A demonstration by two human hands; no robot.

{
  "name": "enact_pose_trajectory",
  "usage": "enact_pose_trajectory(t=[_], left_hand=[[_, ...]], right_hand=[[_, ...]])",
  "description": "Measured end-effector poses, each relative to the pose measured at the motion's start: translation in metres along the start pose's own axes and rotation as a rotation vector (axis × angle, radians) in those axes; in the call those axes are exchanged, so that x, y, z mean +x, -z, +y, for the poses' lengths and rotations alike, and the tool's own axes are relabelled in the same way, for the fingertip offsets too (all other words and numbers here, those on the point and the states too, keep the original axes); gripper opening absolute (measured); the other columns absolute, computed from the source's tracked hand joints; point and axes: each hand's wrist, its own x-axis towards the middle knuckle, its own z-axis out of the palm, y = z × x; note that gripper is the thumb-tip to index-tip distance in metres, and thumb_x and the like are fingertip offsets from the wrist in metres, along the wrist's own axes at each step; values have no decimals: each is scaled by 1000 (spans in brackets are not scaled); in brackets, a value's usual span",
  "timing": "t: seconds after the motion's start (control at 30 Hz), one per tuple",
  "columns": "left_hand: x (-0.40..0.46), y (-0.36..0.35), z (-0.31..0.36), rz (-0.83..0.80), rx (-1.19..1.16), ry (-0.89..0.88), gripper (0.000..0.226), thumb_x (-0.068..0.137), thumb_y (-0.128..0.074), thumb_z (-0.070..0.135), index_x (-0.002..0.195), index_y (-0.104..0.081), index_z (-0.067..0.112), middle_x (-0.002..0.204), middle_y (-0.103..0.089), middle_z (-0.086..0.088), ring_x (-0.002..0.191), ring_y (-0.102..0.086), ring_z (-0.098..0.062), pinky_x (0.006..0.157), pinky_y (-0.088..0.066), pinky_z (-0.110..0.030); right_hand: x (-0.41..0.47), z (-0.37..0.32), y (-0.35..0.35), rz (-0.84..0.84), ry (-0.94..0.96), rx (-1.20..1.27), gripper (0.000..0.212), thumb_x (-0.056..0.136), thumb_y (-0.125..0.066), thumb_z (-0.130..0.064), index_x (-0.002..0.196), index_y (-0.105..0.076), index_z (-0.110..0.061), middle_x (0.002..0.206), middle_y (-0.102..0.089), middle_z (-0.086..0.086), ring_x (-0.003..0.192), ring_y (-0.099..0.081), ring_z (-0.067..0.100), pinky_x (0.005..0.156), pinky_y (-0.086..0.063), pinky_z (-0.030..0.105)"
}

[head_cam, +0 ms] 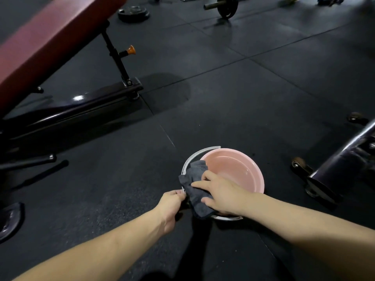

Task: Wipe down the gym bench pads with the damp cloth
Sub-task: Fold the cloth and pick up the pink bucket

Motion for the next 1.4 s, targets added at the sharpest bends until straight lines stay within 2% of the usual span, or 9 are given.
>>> enact_pose_trajectory(t=[0.2, 0.33, 0.53, 0.73, 0.87, 1.0, 1.13, 1.3, 1.4], left_hand=[[-11, 0, 15, 60, 42, -39, 16, 104, -55, 23, 93, -67, 20, 80, -71, 1, 69, -64, -16, 67, -38, -29], [-13, -1, 21, 38, 30, -55, 20, 103, -58, 38, 97, -62, 19, 85, -73, -2, 75, -67, -21, 72, -38, -34], [-15, -10, 36, 110, 216, -263, 19, 97, -68, 23, 87, -55, 13, 74, -64, -7, 59, -54, -14, 42, -35, -15], [-23, -10, 48, 120, 334, -336, 31, 90, -73, 34, 73, -56, 15, 66, -57, 0, 60, -47, -14, 54, -39, -25], [-28, -8, 55, 83, 398, -396, 31, 86, -52, 34, 81, -67, 8, 72, -64, -1, 71, -55, -16, 69, -48, -34], [-20, 2, 49, 53, 633, -547, 25, 101, -51, 30, 90, -73, 25, 84, -70, -5, 75, -60, -13, 79, -53, -39], [-16, 3, 40, -28, 690, -558, 27, 92, -55, 47, 114, -70, 49, 115, -70, 12, 110, -65, -6, 103, -51, -37], [-15, -10, 32, 58, 710, -661, 18, 92, -67, 42, 110, -68, 41, 107, -62, 9, 104, -59, -7, 97, -50, -34], [-15, -11, 33, 61, 752, -669, 22, 94, -67, 46, 115, -67, 38, 111, -59, 12, 109, -56, -8, 99, -48, -34]], right_hand=[[9, 3, 0, -30, -20, 36, 53, 100, -61, -32, 151, -48, -33, 130, -37, -4, 107, -44, 13, 105, -39, 30], [9, 0, 3, -32, 16, 25, 38, 100, -58, -27, 138, -59, -31, 118, -35, -4, 96, -39, 14, 89, -36, 26], [6, -3, 9, -36, 49, -35, 16, 96, -55, -16, 111, -60, -12, 112, -36, 1, 90, -38, 19, 74, -31, 27], [1, 3, 12, 11, -6, 244, 10, 95, -65, -13, 86, -67, -16, 113, -40, -9, 86, -47, -1, 73, -34, 2], [0, 8, 10, -4, -41, 277, 10, 90, -69, -12, 83, -65, -16, 112, -47, -5, 93, -53, 12, 76, -40, 15], [-4, 10, 16, -1, -73, 339, 17, 93, -62, -12, 104, -70, -24, 114, -58, -11, 105, -58, 10, 92, -49, 26], [-11, -4, 35, 53, -184, 680, 38, 95, -46, 5, 110, -75, -12, 86, -71, -18, 79, -63, -7, 76, -46, 12], [-12, -15, 34, 21, -265, 838, 36, 96, -62, -40, 93, -71, -5, 75, -63, 4, 68, -56, 17, 67, -46, 33], [-17, -12, 40, 69, -290, 821, 32, 95, -68, -36, 92, -65, -4, 80, -70, 13, 70, -64, 17, 70, -51, 34]])
